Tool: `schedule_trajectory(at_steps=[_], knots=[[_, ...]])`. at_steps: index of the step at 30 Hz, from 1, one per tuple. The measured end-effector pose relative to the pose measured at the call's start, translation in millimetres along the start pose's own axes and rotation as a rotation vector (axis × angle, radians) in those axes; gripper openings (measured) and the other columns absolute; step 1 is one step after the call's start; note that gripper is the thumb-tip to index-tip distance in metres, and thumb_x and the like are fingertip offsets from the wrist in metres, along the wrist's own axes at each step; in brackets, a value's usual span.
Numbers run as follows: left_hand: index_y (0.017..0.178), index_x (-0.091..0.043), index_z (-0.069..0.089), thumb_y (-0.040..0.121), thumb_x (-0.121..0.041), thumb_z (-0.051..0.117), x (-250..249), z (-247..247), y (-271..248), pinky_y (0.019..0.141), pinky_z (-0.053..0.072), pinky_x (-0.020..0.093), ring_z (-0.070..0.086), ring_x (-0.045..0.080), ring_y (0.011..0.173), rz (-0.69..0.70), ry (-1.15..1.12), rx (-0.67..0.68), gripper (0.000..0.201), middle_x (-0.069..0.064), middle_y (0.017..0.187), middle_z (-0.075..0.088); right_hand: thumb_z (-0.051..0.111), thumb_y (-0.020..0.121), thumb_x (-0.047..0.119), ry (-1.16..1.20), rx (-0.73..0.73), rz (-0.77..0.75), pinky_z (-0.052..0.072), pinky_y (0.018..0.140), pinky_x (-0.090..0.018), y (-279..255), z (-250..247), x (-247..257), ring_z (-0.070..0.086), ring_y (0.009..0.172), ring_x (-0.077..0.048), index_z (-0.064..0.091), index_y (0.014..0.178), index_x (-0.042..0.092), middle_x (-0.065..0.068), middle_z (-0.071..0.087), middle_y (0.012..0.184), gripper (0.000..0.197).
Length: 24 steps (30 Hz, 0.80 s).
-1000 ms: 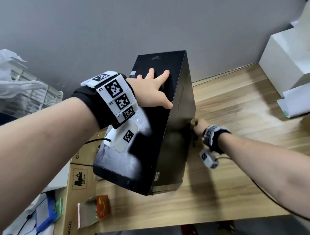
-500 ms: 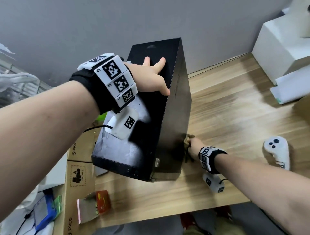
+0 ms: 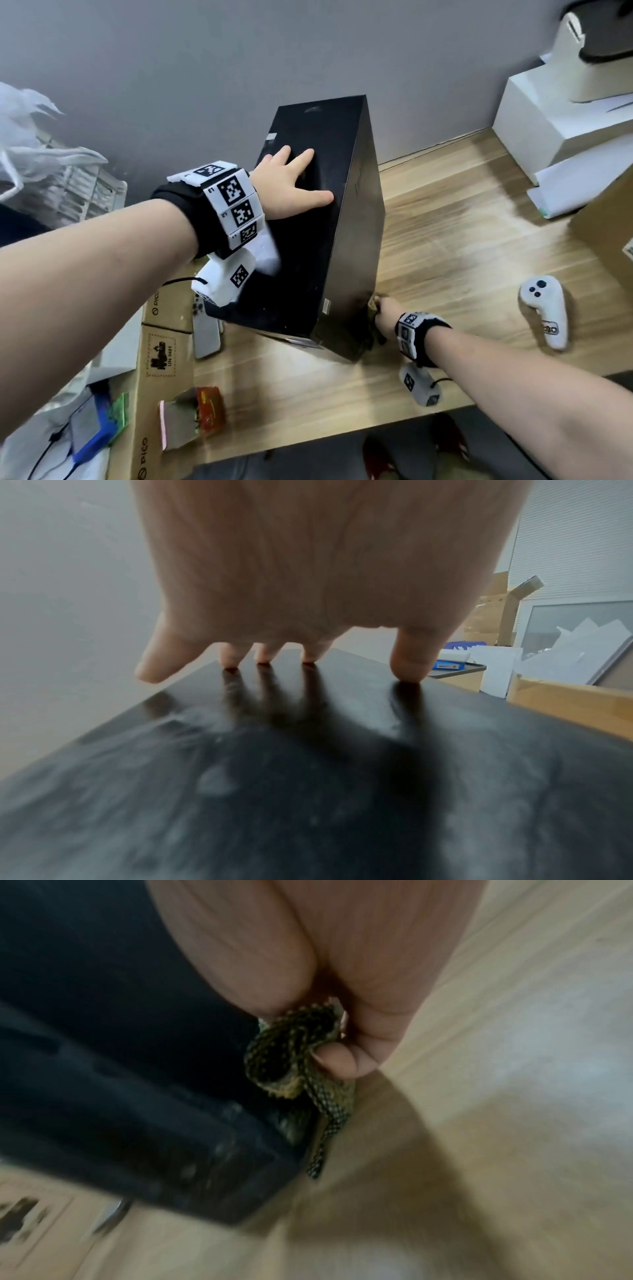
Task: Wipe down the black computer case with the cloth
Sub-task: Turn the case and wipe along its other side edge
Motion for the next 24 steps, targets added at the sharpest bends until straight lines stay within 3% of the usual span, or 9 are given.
schedule_trajectory(at_steps=[4,6,8,10,13,15,17,20,24], knots=[[0.156,-0.04,0.001,0.089,-0.068,0.048,3.7,1.9,2.8,0.122,0.004,0.046,-0.009,0.022,0.153,0.006,-0.015,0.036,0.087,-0.001,0.166,-0.008,0.039,0.083,-0.016,0.049,-0.069,0.003,0.033,0.057,-0.016,34.7,-31.3,9.6,0.042,0.08,-0.019,0.04,0.064,0.014,-0.009,0.046,0.076,0.035],[0.156,-0.041,-0.001,0.089,-0.069,0.048,3.5,-0.4,4.5,0.122,0.004,0.046,-0.01,0.021,0.153,0.006,-0.001,0.057,0.088,-0.003,0.166,-0.009,0.045,0.089,-0.005,0.003,-0.069,0.01,0.035,0.07,-0.016,51.3,-48.8,8.3,0.04,0.088,-0.018,0.044,0.077,0.02,-0.011,0.05,0.089,0.028],[0.156,-0.041,-0.003,0.089,-0.069,0.048,5.0,-2.6,7.3,0.123,0.005,0.046,-0.011,0.02,0.153,0.005,0.014,0.074,0.089,-0.004,0.166,-0.011,0.049,0.092,0.005,-0.006,-0.085,0.036,0.038,0.083,-0.026,72.3,-65.6,6.9,0.05,0.1,-0.019,0.053,0.102,0.018,-0.018,0.056,0.115,0.017],[0.155,-0.042,-0.005,0.088,-0.07,0.048,3.9,-1.5,4.7,0.123,0.006,0.048,-0.013,0.018,0.152,0.016,0.024,0.095,0.09,-0.005,0.166,-0.013,0.047,0.091,0.0,0.022,-0.135,0.038,0.041,0.081,-0.029,82.0,-77.8,8.8,0.055,0.115,-0.033,0.057,0.12,-0.002,-0.023,0.056,0.128,0.03],[0.154,-0.044,-0.009,0.087,-0.071,0.047,6.2,-3.5,14.1,0.123,0.004,0.048,-0.016,0.019,0.152,-0.013,0.032,0.124,0.092,-0.006,0.165,-0.016,0.04,0.088,-0.013,0.051,-0.21,0.033,0.038,0.071,-0.024,114.4,-98.2,18.7,0.053,0.119,-0.041,0.055,0.113,-0.019,-0.029,0.057,0.126,0.03],[0.153,-0.045,-0.012,0.086,-0.072,0.046,5.9,-3.2,12.5,0.123,0.004,0.049,-0.017,0.019,0.151,-0.006,0.049,0.148,0.092,-0.008,0.164,-0.019,0.04,0.09,-0.012,0.095,-0.228,0.032,0.036,0.076,-0.008,122.1,-111.9,20.3,0.051,0.124,-0.035,0.057,0.118,-0.011,-0.024,0.055,0.131,0.033],[0.152,-0.046,-0.013,0.085,-0.073,0.045,6.0,-4.4,15.2,0.123,0.004,0.049,-0.018,0.018,0.151,-0.01,0.064,0.165,0.093,-0.009,0.164,-0.02,0.041,0.093,-0.008,0.159,-0.236,0.054,0.029,0.083,-0.007,135.8,-126.8,23.6,0.048,0.129,-0.028,0.054,0.129,-0.002,-0.014,0.052,0.138,0.039],[0.153,-0.046,-0.013,0.085,-0.073,0.047,7.7,-5.9,16.9,0.123,0.004,0.048,-0.017,0.02,0.151,-0.012,0.062,0.174,0.094,-0.009,0.164,-0.019,0.043,0.094,-0.006,0.272,-0.244,0.077,0.034,0.083,-0.005,151.4,-142.1,30.7,0.044,0.133,-0.027,0.044,0.14,0.005,-0.01,0.046,0.144,0.047],[0.154,-0.043,-0.01,0.085,-0.072,0.049,6.9,-8.0,16.2,0.123,0.007,0.049,-0.015,0.023,0.152,0.008,0.068,0.155,0.095,-0.006,0.165,-0.017,0.048,0.091,-0.002,0.263,-0.275,0.065,0.035,0.106,-0.023,152.3,-151.1,34.6,0.047,0.13,-0.026,0.043,0.143,0.012,-0.009,0.049,0.143,0.054]])
Point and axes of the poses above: each hand's wrist, its own y-axis towards the middle knuckle, its own z-axis out of the palm, x = y × z, the point moved 2 cm from there along y, towards the middle knuckle
